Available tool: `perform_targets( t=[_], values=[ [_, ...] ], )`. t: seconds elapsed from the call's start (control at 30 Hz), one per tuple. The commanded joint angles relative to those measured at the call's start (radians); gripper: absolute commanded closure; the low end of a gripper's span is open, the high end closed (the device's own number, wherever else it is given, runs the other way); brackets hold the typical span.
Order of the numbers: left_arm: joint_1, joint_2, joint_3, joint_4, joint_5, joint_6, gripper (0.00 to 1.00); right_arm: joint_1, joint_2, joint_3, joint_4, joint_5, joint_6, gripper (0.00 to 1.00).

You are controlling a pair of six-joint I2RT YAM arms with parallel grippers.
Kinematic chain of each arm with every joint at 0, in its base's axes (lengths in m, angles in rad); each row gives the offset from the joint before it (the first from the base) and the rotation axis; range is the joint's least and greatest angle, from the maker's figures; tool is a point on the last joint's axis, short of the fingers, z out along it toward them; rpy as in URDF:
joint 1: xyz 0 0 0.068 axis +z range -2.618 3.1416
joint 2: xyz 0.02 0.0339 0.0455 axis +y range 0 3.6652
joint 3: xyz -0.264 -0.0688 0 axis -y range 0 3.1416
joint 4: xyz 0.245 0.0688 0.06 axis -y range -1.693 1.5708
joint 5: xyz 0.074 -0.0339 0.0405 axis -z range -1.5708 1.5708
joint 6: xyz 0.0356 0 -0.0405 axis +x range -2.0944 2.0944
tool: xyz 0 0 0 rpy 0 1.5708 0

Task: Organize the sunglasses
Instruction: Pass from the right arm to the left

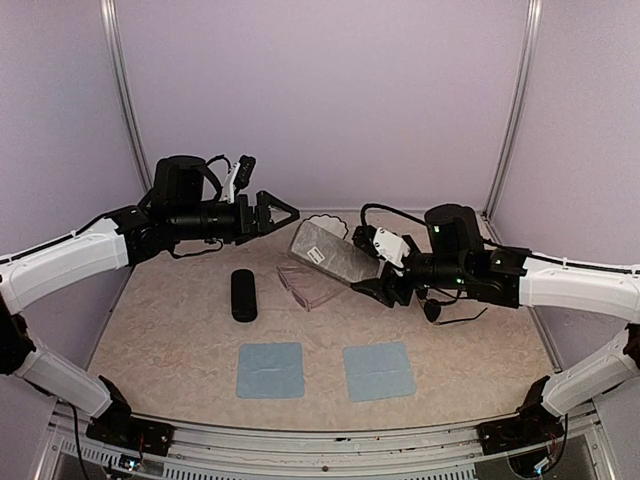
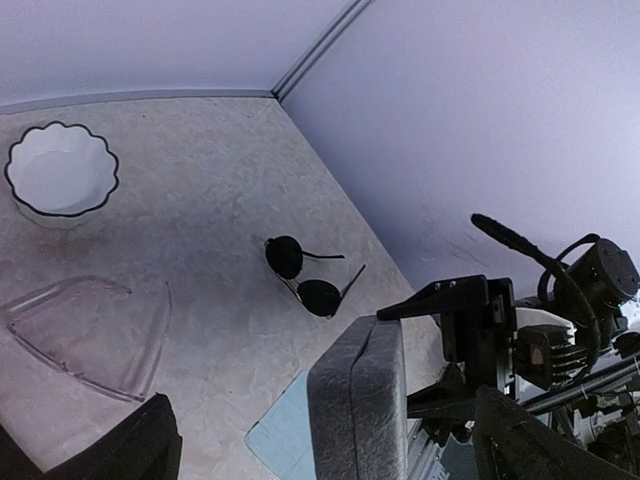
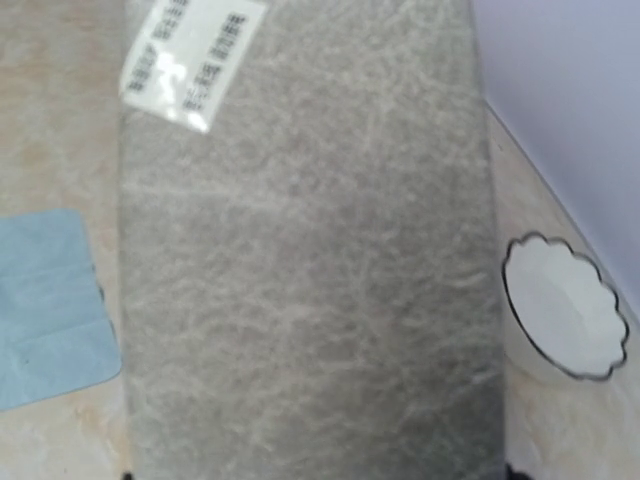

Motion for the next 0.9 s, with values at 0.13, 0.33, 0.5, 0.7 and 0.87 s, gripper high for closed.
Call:
perform_targets(
  t=[0.13, 0.33, 0.5, 0.7, 0.87],
  values=[
    [-0.033, 0.006, -0.034, 0.04, 0.182, -0.003, 0.01, 0.021, -0.052, -0.014, 0.065, -0.057, -0.152, 0.58],
    [-0.049, 0.033, -0.032, -0.05, 0.226, 0.041, 0.01, 0.03, -0.065, -0.018, 0.072, -0.069, -0.212, 0.58],
    [-0.059, 0.056, -0.022, -0.059, 0.264, 0.045, 0.1, 0.032, -0.061, -0.018, 0.078, -0.077, -0.234, 0.58],
    [-0.068, 0.067, 0.009, -0.102, 0.27, 0.067, 0.28, 0.034, -0.057, -0.031, 0.079, -0.05, -0.238, 0.58],
    [-0.068, 0.076, 0.027, -0.138, 0.266, 0.077, 0.5, 0.033, -0.06, -0.047, 0.085, -0.023, -0.236, 0.58]
  ],
)
